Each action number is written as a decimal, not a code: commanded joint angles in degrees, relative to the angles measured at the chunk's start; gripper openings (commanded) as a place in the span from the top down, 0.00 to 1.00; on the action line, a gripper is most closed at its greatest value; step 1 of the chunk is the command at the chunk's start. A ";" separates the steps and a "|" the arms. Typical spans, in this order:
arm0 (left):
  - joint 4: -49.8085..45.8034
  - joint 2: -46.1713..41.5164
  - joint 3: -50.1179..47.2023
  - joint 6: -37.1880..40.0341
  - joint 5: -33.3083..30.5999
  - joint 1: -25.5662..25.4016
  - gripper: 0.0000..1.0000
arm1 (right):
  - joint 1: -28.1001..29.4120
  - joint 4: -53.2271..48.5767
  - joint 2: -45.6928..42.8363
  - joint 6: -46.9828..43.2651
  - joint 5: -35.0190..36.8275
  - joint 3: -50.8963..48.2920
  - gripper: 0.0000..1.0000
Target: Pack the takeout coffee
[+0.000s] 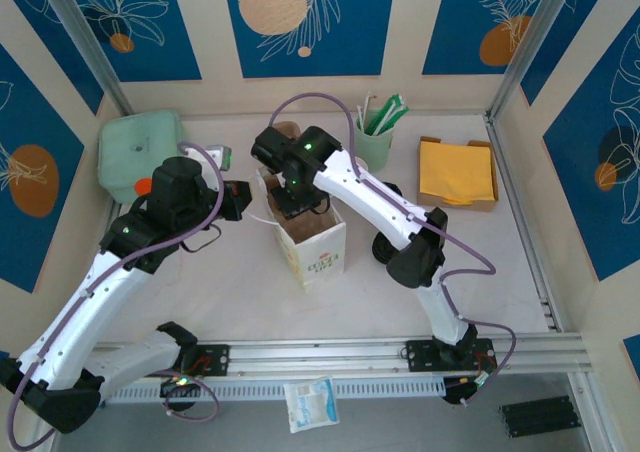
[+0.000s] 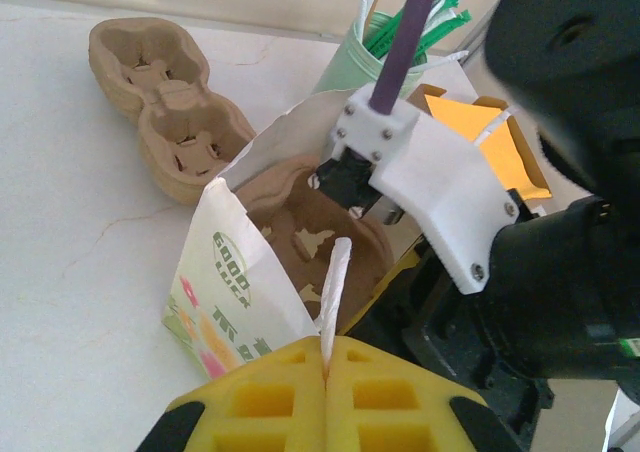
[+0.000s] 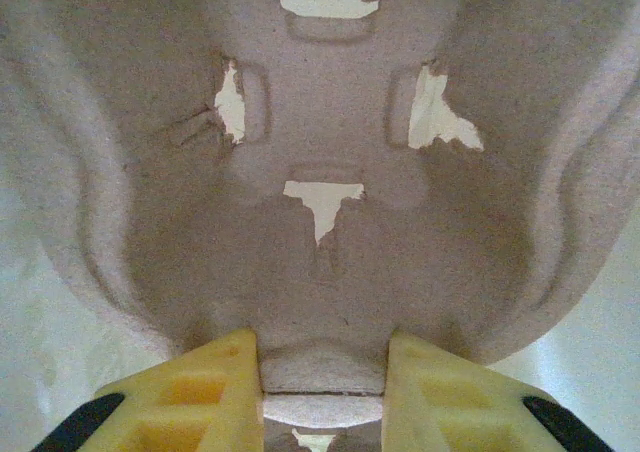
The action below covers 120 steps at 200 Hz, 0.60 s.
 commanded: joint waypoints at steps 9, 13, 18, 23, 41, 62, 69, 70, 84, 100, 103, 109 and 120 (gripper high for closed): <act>0.37 -1.04 -0.24 0.26 -0.47 0.25 0.95 | -0.26 1.40 0.55 1.83 -0.03 -2.57 0.71; 0.39 -1.12 -0.21 0.20 -0.50 0.22 0.95 | -0.24 1.63 0.45 1.93 -0.05 -2.93 0.71; 0.33 -1.12 -0.28 0.19 -0.54 0.21 0.96 | -0.26 1.84 0.40 2.08 -0.07 -3.45 0.71; 0.28 -1.13 -0.27 0.20 -0.54 0.20 0.96 | -0.24 2.10 0.35 2.30 -0.03 -3.98 0.71; 0.12 -1.31 -0.28 0.19 -0.72 0.26 0.96 | -0.29 3.43 -0.27 2.96 -0.11 -6.27 0.71; 0.10 -1.32 -0.31 0.19 -0.72 0.20 0.97 | -0.48 5.09 -0.93 3.63 -0.41 -9.30 0.71; 0.10 -1.30 -0.26 0.17 -0.64 0.20 0.97 | -0.51 5.56 -1.12 3.81 -0.57 -10.31 0.71; 0.10 -1.30 -0.27 0.14 -0.64 0.20 0.97 | -0.50 5.77 -1.17 3.89 -0.55 -10.60 0.71; 0.13 -1.47 -0.29 0.07 -0.55 0.20 0.97 | -0.70 6.73 -1.44 4.26 -0.72 -12.30 0.71; 0.10 -1.54 -0.20 0.05 -0.39 0.20 0.98 | -0.93 8.31 -1.79 4.70 -1.07 -14.37 0.71; 0.10 -1.53 -0.18 0.02 -0.42 0.24 0.98 | -1.00 8.54 -1.80 4.82 -1.09 -14.65 0.71; 0.07 -1.62 -0.19 -0.04 -0.37 0.20 0.99 | -1.15 9.06 -1.80 4.96 -1.15 -15.28 0.71; 0.02 -1.60 -0.19 -0.15 -0.39 0.20 0.99 | -1.27 10.12 -1.80 5.23 -1.42 -16.40 0.71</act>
